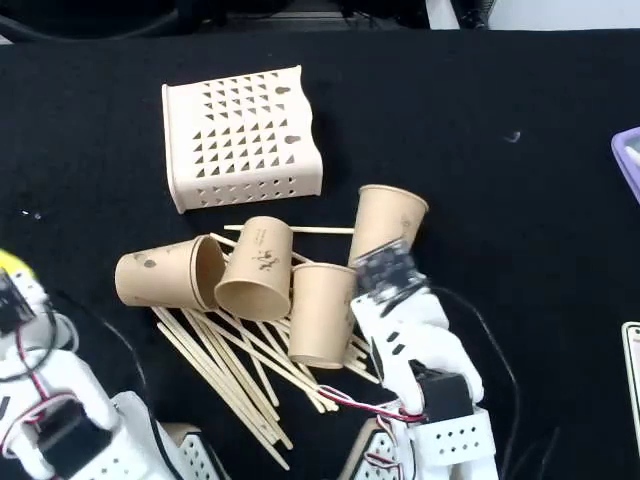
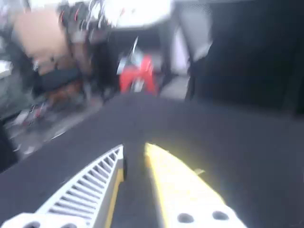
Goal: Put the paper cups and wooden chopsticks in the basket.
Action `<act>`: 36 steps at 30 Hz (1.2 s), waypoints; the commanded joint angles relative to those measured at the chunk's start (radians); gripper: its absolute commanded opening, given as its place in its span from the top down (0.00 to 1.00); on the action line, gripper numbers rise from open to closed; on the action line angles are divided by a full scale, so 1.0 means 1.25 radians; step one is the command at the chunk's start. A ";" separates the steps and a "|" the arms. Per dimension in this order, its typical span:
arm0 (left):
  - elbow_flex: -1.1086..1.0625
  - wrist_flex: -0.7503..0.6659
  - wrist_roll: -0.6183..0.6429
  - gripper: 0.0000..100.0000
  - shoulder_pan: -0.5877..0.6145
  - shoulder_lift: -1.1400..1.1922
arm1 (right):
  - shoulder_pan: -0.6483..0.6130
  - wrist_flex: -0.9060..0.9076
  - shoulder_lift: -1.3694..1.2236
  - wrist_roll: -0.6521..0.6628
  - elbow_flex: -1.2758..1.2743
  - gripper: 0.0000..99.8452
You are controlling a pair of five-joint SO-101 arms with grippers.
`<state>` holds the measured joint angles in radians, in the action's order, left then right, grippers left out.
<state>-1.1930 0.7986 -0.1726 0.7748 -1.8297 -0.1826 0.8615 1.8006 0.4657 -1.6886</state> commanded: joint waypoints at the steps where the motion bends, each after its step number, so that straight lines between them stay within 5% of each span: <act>1: 0.114 0.101 0.045 0.77 -0.136 0.017 | 0.000 -0.011 0.074 0.088 0.051 0.96; 5: 0.143 0.149 0.045 0.78 -0.263 0.119 | 0.001 0.017 0.074 -0.005 0.160 0.96; 13: 0.249 0.149 0.048 0.78 -0.337 0.584 | 0.000 0.018 0.066 -0.055 0.447 0.96; 18: 0.423 0.147 0.048 0.78 -0.385 0.799 | 0.000 0.020 0.013 -0.134 0.543 0.80; 29: 0.753 0.144 0.048 0.73 -0.460 1.204 | -0.001 0.080 -0.521 -0.315 0.934 0.84; 36: 0.957 0.149 0.048 0.73 -0.452 1.473 | 0.014 -0.014 -0.781 -0.307 0.814 0.84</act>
<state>-0.1389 0.9797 -0.1189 0.2133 -0.0744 -0.1811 0.9459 0.9168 0.0713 -0.6084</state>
